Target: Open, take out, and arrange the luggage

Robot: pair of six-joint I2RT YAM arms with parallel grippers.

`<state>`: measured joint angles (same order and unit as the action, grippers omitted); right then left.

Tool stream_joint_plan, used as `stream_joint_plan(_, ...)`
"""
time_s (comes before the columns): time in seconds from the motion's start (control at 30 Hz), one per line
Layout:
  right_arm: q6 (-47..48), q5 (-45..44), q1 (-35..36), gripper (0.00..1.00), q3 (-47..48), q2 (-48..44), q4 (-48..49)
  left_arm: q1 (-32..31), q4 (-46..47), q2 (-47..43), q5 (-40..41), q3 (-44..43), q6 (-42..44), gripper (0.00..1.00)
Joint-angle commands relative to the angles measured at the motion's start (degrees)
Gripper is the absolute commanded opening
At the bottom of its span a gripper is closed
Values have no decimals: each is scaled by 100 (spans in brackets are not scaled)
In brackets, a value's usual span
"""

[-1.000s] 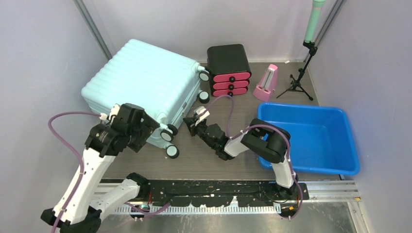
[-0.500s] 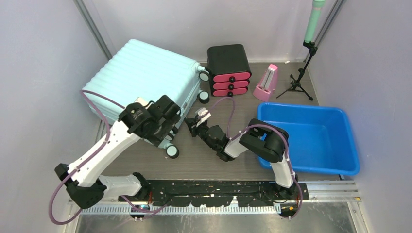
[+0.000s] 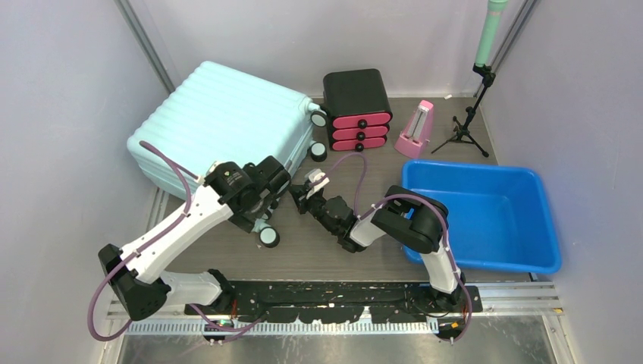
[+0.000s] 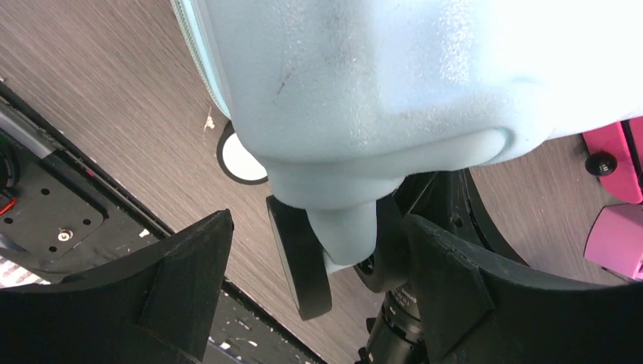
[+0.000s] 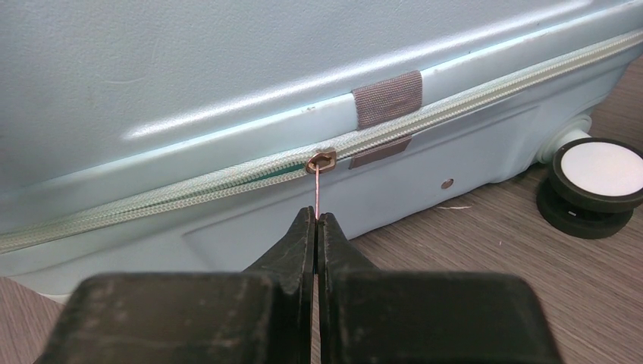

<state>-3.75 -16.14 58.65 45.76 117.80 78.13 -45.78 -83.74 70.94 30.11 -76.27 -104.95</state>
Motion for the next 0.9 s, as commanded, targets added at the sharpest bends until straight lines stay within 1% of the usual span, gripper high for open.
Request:
stream_joint_plan(0.0, -102, -100, 54, 0, 72, 74, 339, -12, 444, -40, 540, 188, -123, 83)
stream_joint_plan(0.1, -204, -167, 50, 0, 81, 71, 335, -10, 595, -57, 548, 285, -47, 76)
stream_joint_plan(0.17, -187, -213, 50, 0, 103, 83, 365, -10, 688, -149, 576, 387, 3, 64)
stream_joint_plan(0.27, -175, -423, 50, 0, 138, 66, 390, -10, 754, -350, 650, 521, 189, 39)
stream_joint_plan(0.33, -230, -608, 31, 0, 170, 48, 397, -10, 697, -539, 650, 620, 213, 13)
stream_joint_plan(0.37, -269, -653, 14, 0, 179, 39, 396, -10, 666, -619, 635, 688, 216, 2)
stream_joint_plan(0.4, -281, -735, 10, 0, 197, 40, 401, -11, 647, -710, 624, 751, 242, 0)
stream_joint_plan(0.57, -251, -1202, -56, 0, 231, 43, 423, -10, 529, -1053, 661, 1005, 540, 0)
stream_joint_plan(0.73, -202, -1421, -141, 0, 159, -32, 423, -10, 462, -1252, 616, 1113, 1145, 0)
stream_joint_plan(0.87, -152, -1579, -214, 0, 16, -171, 428, -10, 196, -1419, 680, 1211, 1359, 0)
